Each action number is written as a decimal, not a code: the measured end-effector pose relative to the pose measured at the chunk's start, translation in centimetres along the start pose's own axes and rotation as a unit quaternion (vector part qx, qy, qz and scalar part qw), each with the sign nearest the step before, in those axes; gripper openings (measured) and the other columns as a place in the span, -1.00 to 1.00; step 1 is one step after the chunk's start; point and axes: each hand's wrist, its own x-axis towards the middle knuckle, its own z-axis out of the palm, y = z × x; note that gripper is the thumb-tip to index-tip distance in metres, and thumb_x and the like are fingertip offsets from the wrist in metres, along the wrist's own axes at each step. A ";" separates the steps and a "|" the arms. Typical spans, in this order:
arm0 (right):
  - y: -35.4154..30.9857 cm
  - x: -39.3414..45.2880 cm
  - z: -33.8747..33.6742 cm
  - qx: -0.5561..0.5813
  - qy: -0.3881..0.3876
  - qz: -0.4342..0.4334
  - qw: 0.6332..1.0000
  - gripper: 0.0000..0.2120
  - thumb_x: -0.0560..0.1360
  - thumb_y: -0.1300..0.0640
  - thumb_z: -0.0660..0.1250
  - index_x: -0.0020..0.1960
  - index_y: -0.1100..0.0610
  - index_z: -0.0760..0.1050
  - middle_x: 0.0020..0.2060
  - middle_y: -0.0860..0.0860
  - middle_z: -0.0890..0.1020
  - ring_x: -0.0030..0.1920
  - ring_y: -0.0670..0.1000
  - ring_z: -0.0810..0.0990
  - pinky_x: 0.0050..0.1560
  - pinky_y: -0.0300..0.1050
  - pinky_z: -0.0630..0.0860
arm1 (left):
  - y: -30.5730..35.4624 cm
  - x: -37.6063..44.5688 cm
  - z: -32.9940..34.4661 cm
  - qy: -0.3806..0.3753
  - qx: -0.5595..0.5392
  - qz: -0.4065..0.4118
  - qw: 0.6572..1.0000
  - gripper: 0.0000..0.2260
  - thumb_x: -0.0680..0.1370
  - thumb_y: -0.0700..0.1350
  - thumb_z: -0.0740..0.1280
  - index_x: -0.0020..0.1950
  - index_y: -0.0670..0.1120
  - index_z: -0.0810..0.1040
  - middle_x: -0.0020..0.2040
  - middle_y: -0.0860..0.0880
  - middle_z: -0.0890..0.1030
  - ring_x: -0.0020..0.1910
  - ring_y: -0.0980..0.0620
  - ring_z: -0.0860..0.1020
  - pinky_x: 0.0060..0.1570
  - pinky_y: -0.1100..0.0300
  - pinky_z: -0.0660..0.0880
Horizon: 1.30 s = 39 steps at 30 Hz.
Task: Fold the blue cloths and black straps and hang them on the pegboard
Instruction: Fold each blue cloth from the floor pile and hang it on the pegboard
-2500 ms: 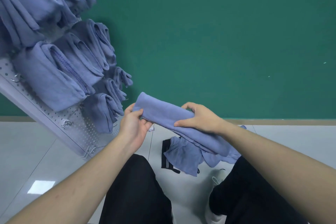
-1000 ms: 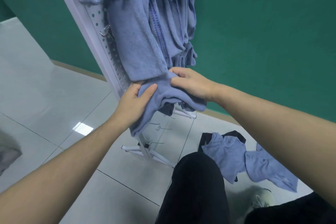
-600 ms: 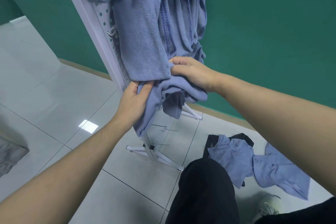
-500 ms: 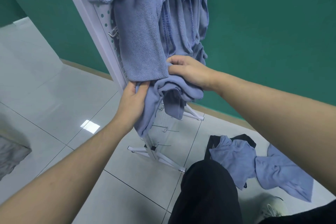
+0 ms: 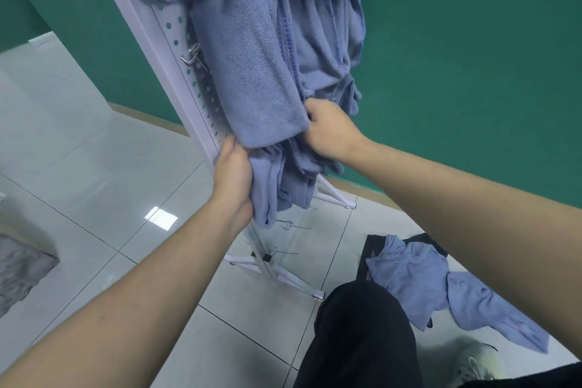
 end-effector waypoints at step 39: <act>0.8 -5.6 6.7 0.322 -0.065 0.138 0.934 -0.48 0.48 -0.19 0.42 0.36 -0.08 0.36 0.14 -0.14 0.61 0.11 -0.15 0.61 0.12 -0.18 0.55 | -7.0 -1.1 -4.5 0.082 0.558 0.367 0.740 -0.51 0.65 -0.10 0.25 0.58 0.02 0.26 0.49 -0.08 0.25 0.33 -0.04 0.28 0.31 -0.08 0.25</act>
